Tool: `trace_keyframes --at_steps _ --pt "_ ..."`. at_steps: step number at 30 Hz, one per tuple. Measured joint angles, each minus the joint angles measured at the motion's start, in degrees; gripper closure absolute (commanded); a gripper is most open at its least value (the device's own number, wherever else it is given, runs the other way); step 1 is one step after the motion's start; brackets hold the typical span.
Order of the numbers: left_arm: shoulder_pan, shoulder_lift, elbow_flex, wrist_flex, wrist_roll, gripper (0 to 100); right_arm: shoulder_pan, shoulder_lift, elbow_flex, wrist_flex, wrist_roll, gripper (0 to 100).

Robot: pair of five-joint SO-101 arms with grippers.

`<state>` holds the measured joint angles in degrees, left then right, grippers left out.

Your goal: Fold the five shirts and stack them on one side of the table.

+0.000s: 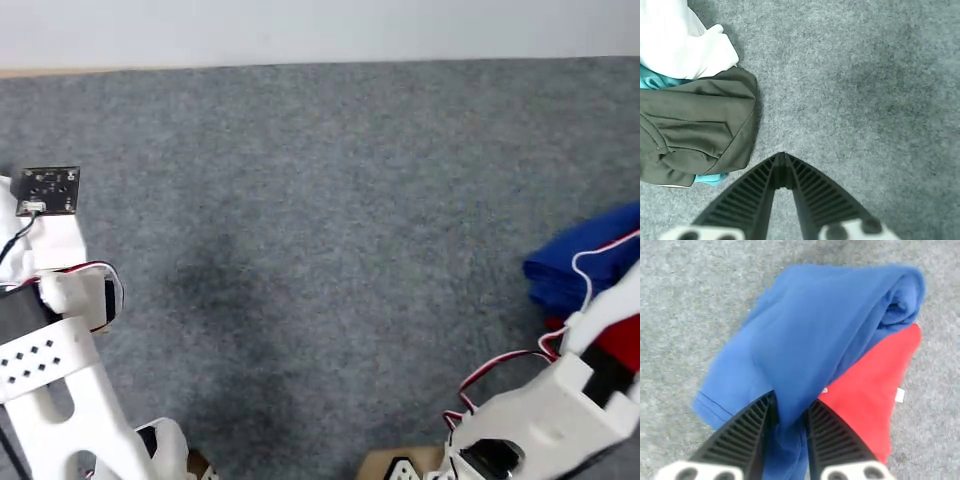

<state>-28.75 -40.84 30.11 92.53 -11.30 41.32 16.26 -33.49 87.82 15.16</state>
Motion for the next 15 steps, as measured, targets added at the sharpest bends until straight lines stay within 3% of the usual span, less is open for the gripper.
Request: trace_keyframes --at_steps 7,15 --pt "0.0 0.0 0.0 0.0 0.0 100 2.8 4.1 0.0 0.0 0.4 98.8" --pt "0.0 0.0 0.0 0.0 0.0 100 8.6 13.7 0.0 -2.7 5.8 98.8"
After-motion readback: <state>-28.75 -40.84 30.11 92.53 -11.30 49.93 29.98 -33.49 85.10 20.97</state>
